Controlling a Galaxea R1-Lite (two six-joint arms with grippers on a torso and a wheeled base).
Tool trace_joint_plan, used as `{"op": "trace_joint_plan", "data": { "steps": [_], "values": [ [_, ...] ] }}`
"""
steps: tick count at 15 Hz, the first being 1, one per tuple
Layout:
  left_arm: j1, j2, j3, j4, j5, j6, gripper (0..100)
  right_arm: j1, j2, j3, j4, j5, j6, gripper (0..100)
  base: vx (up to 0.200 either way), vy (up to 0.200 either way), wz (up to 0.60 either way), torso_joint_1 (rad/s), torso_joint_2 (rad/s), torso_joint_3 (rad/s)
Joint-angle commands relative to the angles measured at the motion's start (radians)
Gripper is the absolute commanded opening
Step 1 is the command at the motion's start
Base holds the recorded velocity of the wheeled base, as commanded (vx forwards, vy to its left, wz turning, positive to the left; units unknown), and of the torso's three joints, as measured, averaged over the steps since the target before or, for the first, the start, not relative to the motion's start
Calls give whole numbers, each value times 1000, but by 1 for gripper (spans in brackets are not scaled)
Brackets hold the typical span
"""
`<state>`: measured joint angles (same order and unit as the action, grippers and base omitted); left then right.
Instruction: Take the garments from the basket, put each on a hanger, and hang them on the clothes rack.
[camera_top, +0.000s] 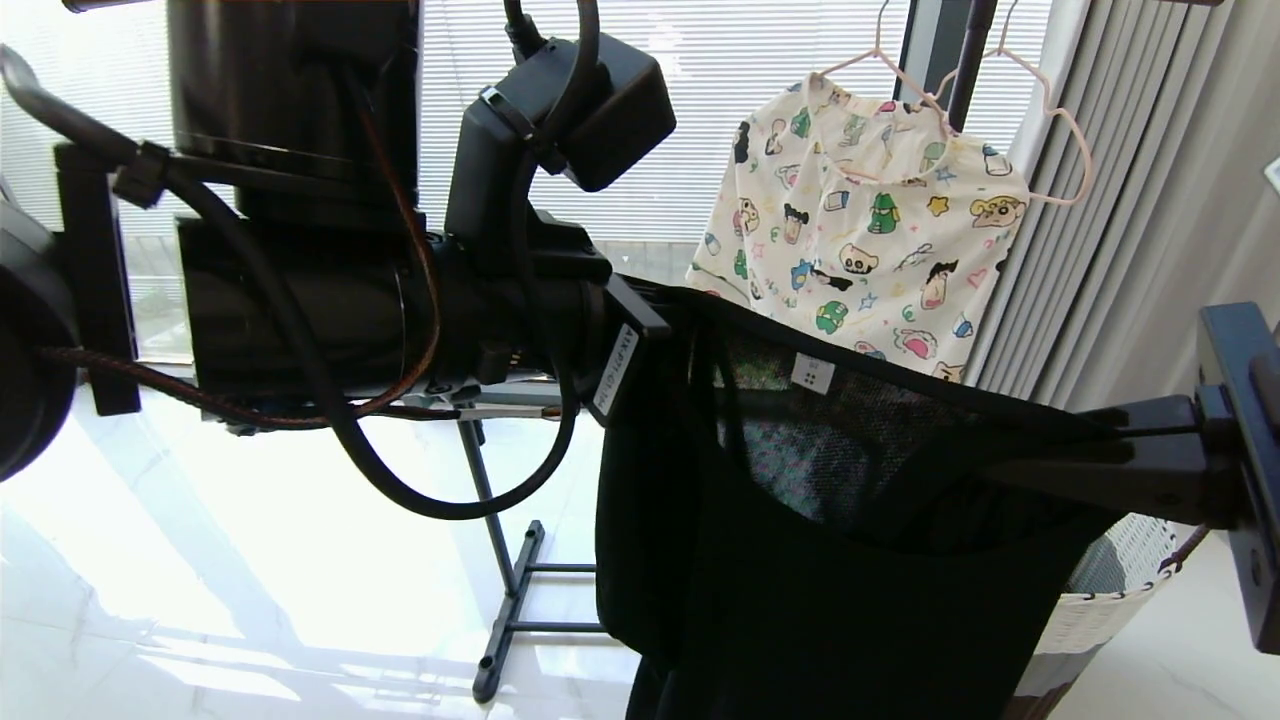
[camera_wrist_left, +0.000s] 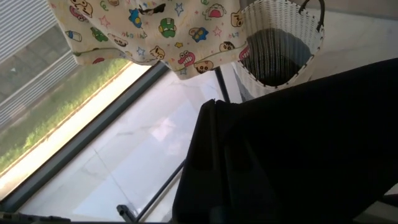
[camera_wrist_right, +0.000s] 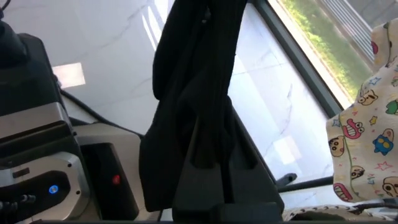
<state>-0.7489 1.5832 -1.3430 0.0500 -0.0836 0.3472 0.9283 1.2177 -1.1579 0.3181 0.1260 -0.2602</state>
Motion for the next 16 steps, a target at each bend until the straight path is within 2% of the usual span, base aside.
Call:
{"op": "trace_joint_plan", "data": {
  "steps": [1, 4, 5, 6, 7, 8, 11, 16],
  "values": [
    [0, -9, 8, 4, 2, -14, 0, 4, 3, 3, -1, -2, -1, 0, 0, 0, 0, 0, 0, 0],
    [-26, -101, 45, 120, 5, -195, 0, -63, 28, -20, -17, 3, -1, 0, 0, 0, 0, 0, 0, 0],
    [-50, -134, 56, 159, 16, -274, 0, -72, 57, -57, -34, 3, -1, 0, 0, 0, 0, 0, 0, 0],
    [-78, -158, 79, 179, 48, -317, 0, -74, 88, -103, -36, 3, -1, 0, 0, 0, 0, 0, 0, 0],
    [-107, -178, 104, 189, 85, -335, 0, -78, 114, -138, -37, 3, -1, 0, 0, 0, 0, 0, 0, 0],
    [-175, -196, 159, 192, 150, -360, 0, -92, 157, -190, -37, 4, -1, 0, 0, 0, 0, 0, 0, 0],
    [-323, -209, 252, 191, 283, -370, 0, -106, 229, -295, -36, 6, -1, 0, 0, 0, 0, 0, 0, 0],
    [-343, -218, 248, 191, 312, -366, 0, -106, 240, -316, -31, 4, -1, 0, 0, 0, 0, 0, 0, 0]
  ]
}}
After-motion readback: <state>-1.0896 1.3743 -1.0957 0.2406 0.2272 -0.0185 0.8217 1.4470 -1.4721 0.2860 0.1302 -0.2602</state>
